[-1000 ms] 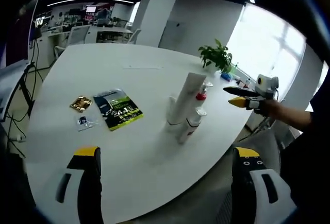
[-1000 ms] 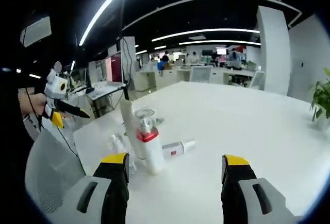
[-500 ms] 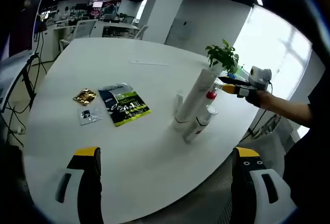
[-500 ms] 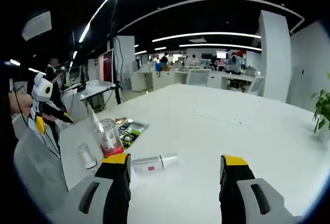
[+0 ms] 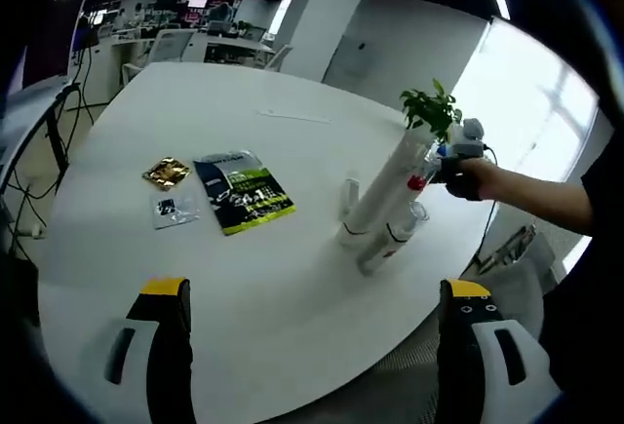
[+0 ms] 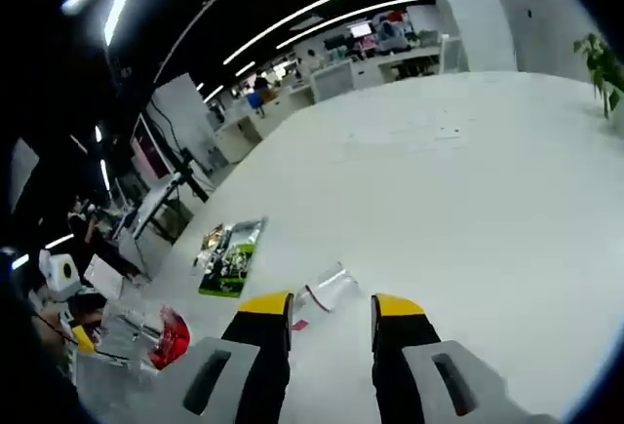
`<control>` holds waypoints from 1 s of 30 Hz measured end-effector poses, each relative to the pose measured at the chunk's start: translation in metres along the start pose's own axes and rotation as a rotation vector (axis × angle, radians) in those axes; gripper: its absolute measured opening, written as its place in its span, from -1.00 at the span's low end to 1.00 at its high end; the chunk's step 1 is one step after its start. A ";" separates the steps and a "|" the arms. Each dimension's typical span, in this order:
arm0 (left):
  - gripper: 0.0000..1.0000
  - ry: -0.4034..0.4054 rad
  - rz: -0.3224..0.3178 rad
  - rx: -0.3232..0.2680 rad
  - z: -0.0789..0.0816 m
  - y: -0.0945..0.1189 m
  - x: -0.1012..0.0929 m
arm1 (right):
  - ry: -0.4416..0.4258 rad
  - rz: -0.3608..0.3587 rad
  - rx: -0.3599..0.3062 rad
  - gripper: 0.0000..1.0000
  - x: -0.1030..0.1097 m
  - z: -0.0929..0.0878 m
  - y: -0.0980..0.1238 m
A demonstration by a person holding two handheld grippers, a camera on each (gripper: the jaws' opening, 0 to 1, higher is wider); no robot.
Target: Arrange the skincare products in the storage area until every visible bottle or jar stands upright without overlapping.
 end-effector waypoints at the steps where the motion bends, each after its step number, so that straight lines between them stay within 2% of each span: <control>1: 0.98 0.005 0.002 -0.001 -0.001 0.000 0.002 | -0.045 0.008 0.033 -0.45 0.002 -0.004 -0.006; 4: 0.98 0.022 0.012 -0.002 -0.004 0.001 0.009 | -0.112 -0.003 0.067 -0.53 0.005 -0.009 -0.015; 12: 0.97 0.050 0.025 -0.013 -0.010 0.001 0.019 | -0.102 -0.001 0.151 -0.46 0.015 -0.019 -0.032; 16: 0.96 0.062 0.024 -0.025 -0.009 0.000 0.019 | -0.068 0.004 0.184 -0.43 0.021 -0.021 -0.040; 22: 0.96 0.069 0.026 -0.034 -0.007 0.001 0.019 | 0.042 0.012 0.260 -0.41 0.029 -0.023 -0.053; 25: 0.96 0.074 0.029 -0.032 -0.008 0.002 0.021 | 0.130 0.012 0.307 -0.40 0.029 -0.023 -0.060; 27: 0.96 0.078 0.030 -0.030 -0.010 0.003 0.022 | 0.218 0.016 0.338 -0.39 0.028 -0.022 -0.067; 30: 0.95 0.084 0.036 -0.028 -0.010 0.004 0.023 | 0.267 0.005 0.349 -0.45 0.027 -0.019 -0.074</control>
Point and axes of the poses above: the point that each gripper's makers call its tool centre point, and the gripper's own axes: y roughly backward along the fingers, x roughly to its left, z roughly out of its top, the point moved 2 cm from there along y, roughly backward along the fingers, and after that the axes turned 2 degrees about -x, right-handed, at the moved point
